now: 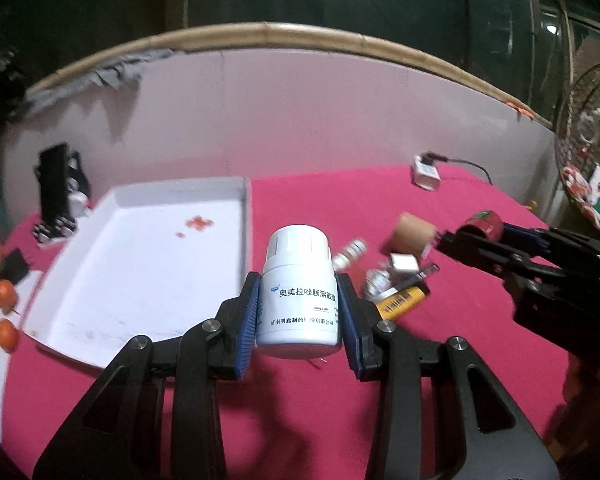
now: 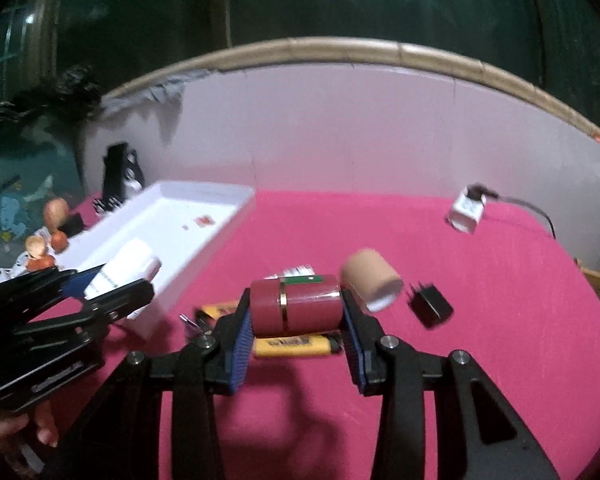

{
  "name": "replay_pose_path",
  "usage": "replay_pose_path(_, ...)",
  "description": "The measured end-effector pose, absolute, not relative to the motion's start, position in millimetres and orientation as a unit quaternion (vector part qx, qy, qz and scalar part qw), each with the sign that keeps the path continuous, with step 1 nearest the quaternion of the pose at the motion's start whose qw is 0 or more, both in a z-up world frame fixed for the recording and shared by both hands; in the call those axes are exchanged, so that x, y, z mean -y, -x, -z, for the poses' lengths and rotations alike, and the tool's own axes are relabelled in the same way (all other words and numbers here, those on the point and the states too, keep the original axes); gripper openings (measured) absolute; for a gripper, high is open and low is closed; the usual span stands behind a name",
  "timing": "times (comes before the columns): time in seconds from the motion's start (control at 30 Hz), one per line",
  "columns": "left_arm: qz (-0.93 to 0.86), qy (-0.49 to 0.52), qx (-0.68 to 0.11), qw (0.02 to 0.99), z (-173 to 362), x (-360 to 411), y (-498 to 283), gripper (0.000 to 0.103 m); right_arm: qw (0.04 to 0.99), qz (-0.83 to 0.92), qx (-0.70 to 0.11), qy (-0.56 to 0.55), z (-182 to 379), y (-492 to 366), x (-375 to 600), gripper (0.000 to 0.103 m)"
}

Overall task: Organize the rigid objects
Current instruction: 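Carry the bottle and can into the white tray and open both grippers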

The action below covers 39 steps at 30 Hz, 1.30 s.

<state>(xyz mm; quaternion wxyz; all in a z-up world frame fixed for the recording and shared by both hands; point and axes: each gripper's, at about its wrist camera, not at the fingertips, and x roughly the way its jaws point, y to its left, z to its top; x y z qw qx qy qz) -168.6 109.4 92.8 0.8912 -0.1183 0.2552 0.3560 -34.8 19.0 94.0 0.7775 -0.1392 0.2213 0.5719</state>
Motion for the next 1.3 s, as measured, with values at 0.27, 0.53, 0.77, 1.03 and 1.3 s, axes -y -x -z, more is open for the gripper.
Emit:
replay_pose_path(0.27,-0.395,0.119,-0.233,0.881,-115.8,-129.7,199.7,0.036,0.776,-0.590,-0.189,0.115,-119.4,54.3,-28.3,0.040)
replay_pose_path(0.53,-0.424,0.105,-0.222,0.872,-132.5,-139.7,223.5,0.036,0.776,-0.601,-0.162,0.100,-144.9,70.2,-39.3,0.040)
replay_pose_path(0.77,-0.440,0.095,-0.219,0.866,-145.0,-153.9,239.4,0.036,0.767,-0.615,-0.148,0.102,-157.8,87.4,-56.1,0.040)
replay_pose_path(1.03,-0.455,0.092,-0.218,0.859,-152.7,-176.5,255.1,0.036,0.757,-0.627,-0.147,0.112,-165.0,104.0,-81.0,0.040)
replay_pose_path(1.3,-0.471,0.103,-0.225,0.846,-153.0,-210.0,264.3,0.036,0.749,-0.635,-0.154,0.113,-173.9,116.0,-109.7,0.040)
